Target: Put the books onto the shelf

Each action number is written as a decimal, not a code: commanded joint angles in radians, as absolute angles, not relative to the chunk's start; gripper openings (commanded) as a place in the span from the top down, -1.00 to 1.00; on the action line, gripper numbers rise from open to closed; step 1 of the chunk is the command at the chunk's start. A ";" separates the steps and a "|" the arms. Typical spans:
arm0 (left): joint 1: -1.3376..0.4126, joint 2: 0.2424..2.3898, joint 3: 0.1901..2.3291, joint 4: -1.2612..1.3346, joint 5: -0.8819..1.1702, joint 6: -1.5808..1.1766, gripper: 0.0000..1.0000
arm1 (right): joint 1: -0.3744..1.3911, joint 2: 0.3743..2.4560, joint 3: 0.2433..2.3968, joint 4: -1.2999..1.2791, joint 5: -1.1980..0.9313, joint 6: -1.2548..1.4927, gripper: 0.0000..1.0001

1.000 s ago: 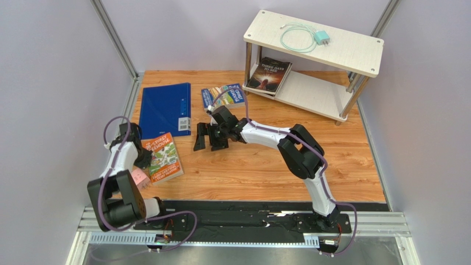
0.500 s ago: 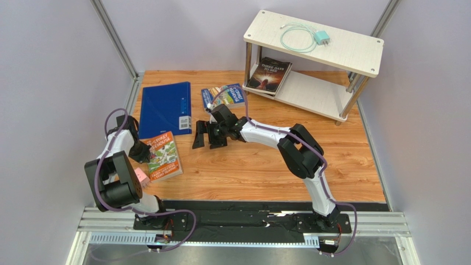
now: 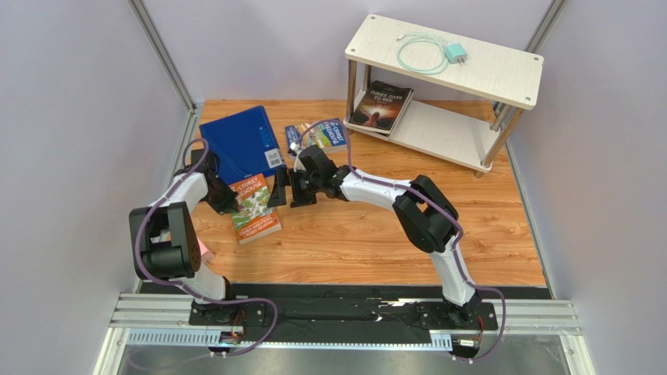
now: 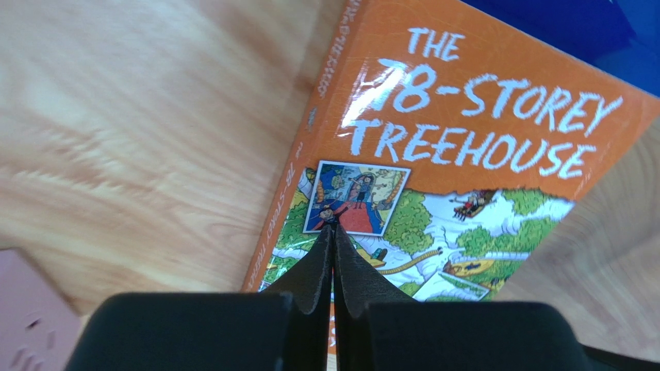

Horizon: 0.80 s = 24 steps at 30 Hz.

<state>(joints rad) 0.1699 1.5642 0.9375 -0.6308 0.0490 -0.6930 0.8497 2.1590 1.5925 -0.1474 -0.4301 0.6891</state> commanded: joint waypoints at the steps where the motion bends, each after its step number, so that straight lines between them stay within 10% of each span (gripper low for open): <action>1: 0.143 1.614 0.894 -0.559 0.167 -0.684 1.00 | 0.848 2.186 1.628 -0.061 -0.468 0.706 -0.95; 13: 0.121 1.660 0.887 -0.511 0.232 -0.670 1.00 | 0.845 2.313 1.764 -0.147 -0.445 0.669 -0.74; 24: 0.106 1.671 0.900 -0.503 0.261 -0.652 1.00 | 0.842 2.212 1.558 0.301 -0.592 0.787 -0.49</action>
